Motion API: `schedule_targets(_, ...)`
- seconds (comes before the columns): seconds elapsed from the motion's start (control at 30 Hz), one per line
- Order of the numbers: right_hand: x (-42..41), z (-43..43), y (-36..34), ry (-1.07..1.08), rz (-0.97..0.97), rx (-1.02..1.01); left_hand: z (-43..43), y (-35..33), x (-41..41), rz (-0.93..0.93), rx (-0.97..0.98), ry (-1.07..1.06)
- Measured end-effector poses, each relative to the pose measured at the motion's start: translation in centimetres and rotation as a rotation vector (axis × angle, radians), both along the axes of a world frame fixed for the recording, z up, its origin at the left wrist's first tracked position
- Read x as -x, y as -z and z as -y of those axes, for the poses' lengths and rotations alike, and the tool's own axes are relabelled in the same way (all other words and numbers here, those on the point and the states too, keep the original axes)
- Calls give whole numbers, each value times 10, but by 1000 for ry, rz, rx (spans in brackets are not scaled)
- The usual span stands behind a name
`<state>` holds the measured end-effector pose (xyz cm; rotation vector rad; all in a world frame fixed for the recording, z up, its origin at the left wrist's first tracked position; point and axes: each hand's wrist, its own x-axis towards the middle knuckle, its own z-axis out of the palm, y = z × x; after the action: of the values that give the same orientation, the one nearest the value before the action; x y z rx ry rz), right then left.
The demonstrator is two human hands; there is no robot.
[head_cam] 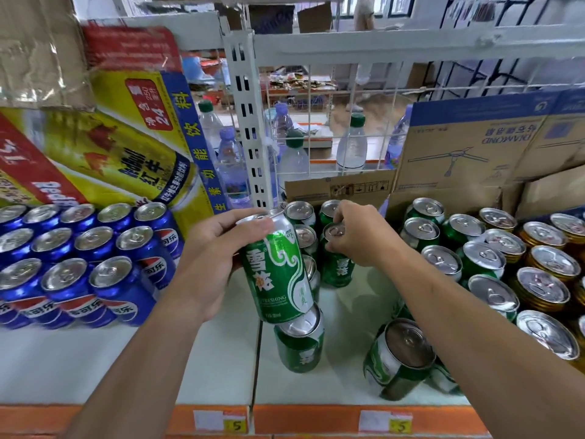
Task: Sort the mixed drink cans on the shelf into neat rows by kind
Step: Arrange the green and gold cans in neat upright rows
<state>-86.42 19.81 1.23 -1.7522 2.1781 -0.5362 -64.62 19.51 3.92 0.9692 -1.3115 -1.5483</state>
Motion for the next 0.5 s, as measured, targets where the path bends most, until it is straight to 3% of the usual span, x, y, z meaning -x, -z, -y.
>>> schedule_targets(0.23, 7, -11, -9, 9, 19, 28, -3, 0, 14, -20, -16, 47)
schedule_targets(0.3, 9, -23, -23, -35, 148, 104, -3, -1, 18, -5, -11, 61)
schedule_targets(0.4, 6, -49, -48, -203, 494, 110, -4, -4, 28, 69, 39, 72)
schedule_targets(0.5, 3, -70, -67, -340, 568, 2, -5, -8, 40, 144, 105, 54)
